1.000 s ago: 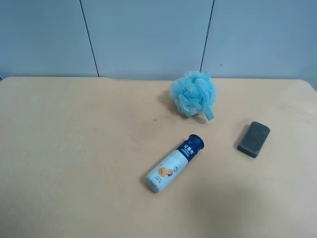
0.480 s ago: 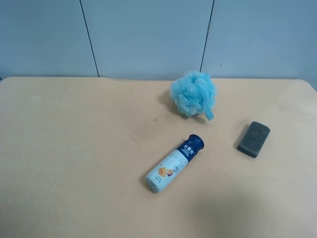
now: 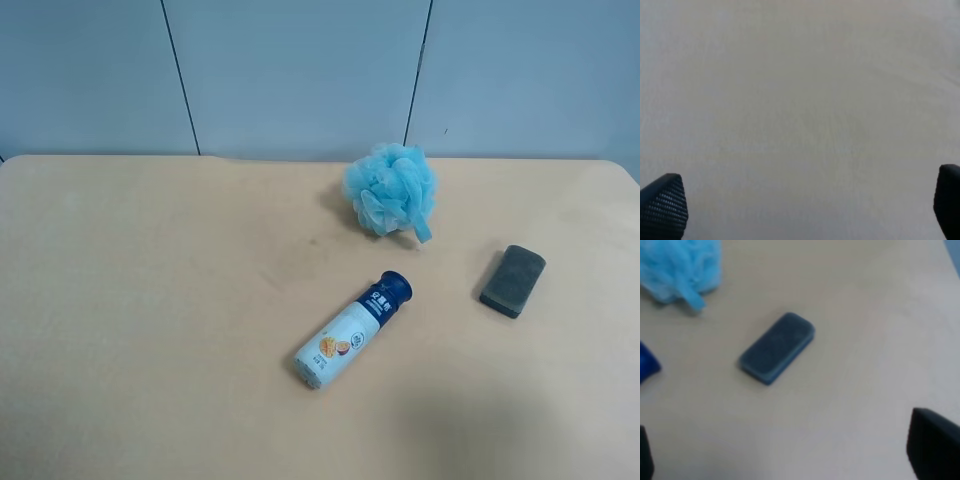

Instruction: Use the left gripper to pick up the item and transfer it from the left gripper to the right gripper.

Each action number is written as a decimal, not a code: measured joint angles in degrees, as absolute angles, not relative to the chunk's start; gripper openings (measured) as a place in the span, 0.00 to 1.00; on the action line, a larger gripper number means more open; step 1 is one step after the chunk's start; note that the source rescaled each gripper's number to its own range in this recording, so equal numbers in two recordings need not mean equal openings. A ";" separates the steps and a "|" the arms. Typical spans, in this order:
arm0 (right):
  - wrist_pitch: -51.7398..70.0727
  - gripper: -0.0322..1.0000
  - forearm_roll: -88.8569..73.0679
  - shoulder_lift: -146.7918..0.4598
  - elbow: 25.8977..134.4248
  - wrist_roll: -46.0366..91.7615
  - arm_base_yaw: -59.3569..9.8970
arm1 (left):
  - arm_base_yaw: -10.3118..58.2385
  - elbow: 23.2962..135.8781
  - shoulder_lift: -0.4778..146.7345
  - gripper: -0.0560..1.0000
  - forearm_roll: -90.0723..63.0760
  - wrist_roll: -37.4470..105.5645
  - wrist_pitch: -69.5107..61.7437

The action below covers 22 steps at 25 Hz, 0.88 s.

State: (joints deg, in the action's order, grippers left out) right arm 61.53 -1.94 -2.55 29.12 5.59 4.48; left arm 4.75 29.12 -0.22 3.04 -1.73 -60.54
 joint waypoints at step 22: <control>61.30 1.00 0.34 0.16 28.94 1.26 -4.56 | 4.75 29.12 -0.22 1.00 3.04 -1.73 -60.54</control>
State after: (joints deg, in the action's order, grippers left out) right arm 61.30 0.34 0.16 28.94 1.26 -4.56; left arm 4.75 29.12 -0.22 3.04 -1.73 -60.54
